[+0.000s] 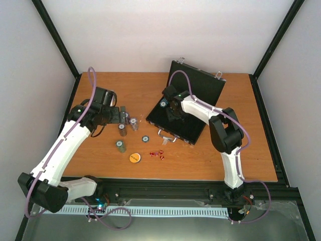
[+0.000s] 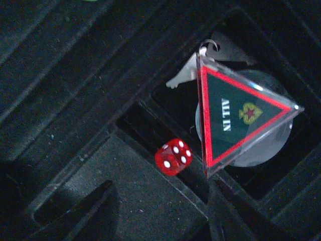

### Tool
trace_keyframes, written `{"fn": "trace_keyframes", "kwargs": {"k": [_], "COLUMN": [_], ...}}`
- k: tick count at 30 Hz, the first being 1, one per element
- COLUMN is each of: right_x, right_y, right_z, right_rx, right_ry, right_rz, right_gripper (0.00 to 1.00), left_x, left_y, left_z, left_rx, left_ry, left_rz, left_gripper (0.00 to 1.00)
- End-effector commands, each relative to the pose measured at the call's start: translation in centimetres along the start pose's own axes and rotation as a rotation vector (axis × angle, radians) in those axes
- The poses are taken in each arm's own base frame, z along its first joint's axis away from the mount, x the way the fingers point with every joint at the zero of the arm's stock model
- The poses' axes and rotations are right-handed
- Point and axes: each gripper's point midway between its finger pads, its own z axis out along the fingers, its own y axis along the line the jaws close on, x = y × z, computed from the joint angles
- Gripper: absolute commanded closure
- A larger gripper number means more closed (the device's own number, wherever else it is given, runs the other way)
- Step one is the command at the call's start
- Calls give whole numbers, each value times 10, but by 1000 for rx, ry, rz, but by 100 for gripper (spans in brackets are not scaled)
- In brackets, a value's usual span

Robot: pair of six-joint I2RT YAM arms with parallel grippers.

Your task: Pack up texas hold em set

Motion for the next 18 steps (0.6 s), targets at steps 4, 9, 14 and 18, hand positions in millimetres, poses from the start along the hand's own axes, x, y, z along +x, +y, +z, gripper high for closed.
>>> {"fn": "trace_keyframes", "kwargs": {"k": [4, 9, 14, 18], "right_x": [7, -1, -10, -15], "right_y": [-3, 0, 8, 17], "right_z": [5, 13, 19, 19], "right_rx": [14, -30, -89, -133], "right_ry": [22, 18, 16, 3], "right_rz": [-15, 8, 15, 15], "right_gripper": [37, 35, 35, 35], "left_x": [-11, -13, -11, -10], "left_y": [-7, -7, -5, -3], "left_z": [6, 7, 7, 6], "left_rx": [15, 10, 1, -6], "left_ry": [-10, -8, -5, -9], "left_rz": [-17, -14, -11, -14], "left_gripper": [0, 0, 0, 0]}}
